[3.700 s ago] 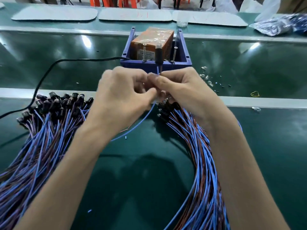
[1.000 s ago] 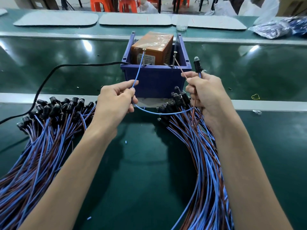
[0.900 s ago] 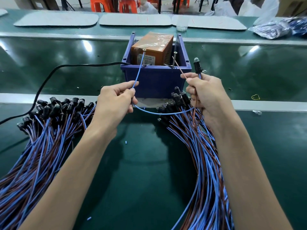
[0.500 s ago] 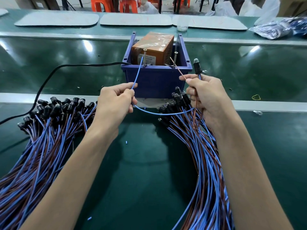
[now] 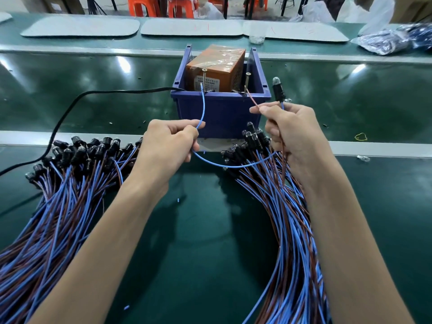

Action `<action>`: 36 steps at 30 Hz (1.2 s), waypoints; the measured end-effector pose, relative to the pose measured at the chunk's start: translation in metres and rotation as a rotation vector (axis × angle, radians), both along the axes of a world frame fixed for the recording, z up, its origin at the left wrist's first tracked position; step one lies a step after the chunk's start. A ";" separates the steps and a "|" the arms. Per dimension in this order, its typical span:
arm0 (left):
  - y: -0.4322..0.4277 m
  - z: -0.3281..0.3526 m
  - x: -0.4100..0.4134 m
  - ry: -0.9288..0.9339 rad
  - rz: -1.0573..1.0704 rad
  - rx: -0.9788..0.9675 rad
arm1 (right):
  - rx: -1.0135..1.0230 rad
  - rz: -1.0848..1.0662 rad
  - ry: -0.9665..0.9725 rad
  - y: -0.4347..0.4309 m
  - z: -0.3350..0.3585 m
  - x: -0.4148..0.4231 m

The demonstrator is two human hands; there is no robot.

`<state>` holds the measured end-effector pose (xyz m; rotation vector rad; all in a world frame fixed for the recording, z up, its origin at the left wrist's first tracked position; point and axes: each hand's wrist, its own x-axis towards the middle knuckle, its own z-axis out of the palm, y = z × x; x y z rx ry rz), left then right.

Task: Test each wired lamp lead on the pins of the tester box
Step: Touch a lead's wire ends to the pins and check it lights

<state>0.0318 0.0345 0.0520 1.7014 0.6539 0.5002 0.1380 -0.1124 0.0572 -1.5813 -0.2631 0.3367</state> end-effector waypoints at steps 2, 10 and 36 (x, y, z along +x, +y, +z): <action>-0.002 0.001 0.000 0.001 -0.008 0.004 | 0.013 0.013 -0.005 0.000 0.001 0.000; -0.007 0.004 -0.001 0.007 -0.028 0.012 | 0.053 0.027 -0.021 0.000 0.002 -0.001; -0.009 0.008 -0.005 0.037 -0.098 -0.001 | 0.055 0.082 -0.044 -0.003 0.008 -0.008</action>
